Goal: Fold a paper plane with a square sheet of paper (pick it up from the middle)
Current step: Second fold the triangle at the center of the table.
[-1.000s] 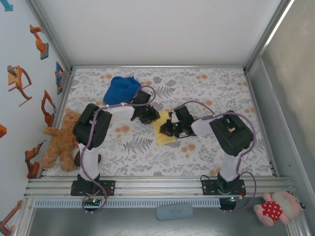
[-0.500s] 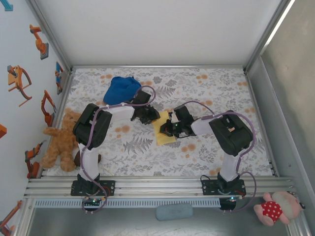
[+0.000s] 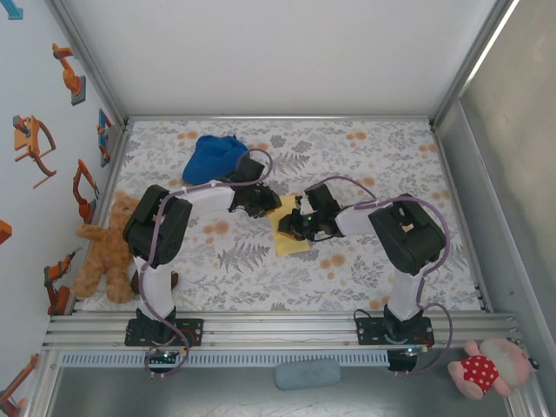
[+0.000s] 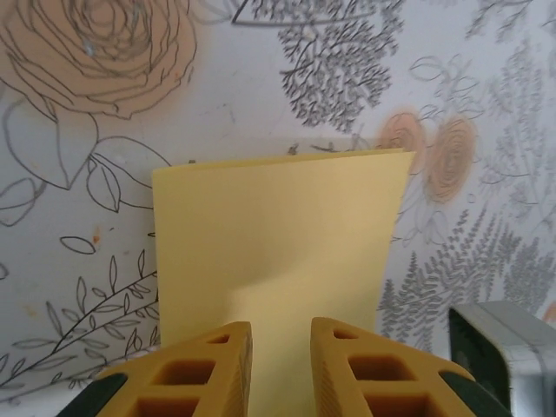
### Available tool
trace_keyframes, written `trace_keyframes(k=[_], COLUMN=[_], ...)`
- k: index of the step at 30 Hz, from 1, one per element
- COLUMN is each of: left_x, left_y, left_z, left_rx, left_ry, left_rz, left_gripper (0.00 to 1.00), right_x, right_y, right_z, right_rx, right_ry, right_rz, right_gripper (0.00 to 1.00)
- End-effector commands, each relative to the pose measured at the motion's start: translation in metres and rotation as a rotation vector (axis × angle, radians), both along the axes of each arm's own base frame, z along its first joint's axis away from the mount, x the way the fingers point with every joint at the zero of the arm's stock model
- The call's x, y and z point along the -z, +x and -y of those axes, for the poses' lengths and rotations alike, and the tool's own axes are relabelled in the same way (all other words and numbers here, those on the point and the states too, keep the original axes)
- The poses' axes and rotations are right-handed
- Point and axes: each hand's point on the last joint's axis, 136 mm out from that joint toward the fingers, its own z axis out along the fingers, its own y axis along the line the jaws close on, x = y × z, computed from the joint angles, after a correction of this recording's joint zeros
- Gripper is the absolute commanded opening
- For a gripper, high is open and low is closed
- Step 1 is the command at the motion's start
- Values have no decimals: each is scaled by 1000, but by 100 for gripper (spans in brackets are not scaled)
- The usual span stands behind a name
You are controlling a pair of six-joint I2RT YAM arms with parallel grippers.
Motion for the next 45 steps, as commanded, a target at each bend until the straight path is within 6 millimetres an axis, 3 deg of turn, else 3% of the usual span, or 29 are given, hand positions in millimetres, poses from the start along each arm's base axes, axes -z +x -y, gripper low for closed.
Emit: trace_keyframes(k=[1,6,10,17,24,26,33,45], left_x=[-25,-37,-42,-40,-26,-20,1,27], left_y=[6,6,1,-20,-50,-55,-62,-66], left_z=[-20,-39,-49,-35,-9,-5,5,-6], left_rx=[-46,-84,-99,-44,50,61,77,52], left_ry=[11,25,32,0,-3,-2,-4,77], left_rz=[47,73,86,77,54,44,-6,-61], left_gripper=[26,27,27,22,9,6,0,0], right_x=[41,41,43,56,71,73,74,65], right_y=[-16,-17,-18,-25,-32,-34,-33,-29], right_z=[22,22,24,31,48,49,47,40], right_rx=[22,19,20,15,10,8,8,19], right_ry=[-151,-148,-159,-204,-309,-321,-321,-270], right_rz=[-79,-78,-81,-109,-129,-133,-133,-119], right_gripper=[27,36,37,30,4,0,0,0])
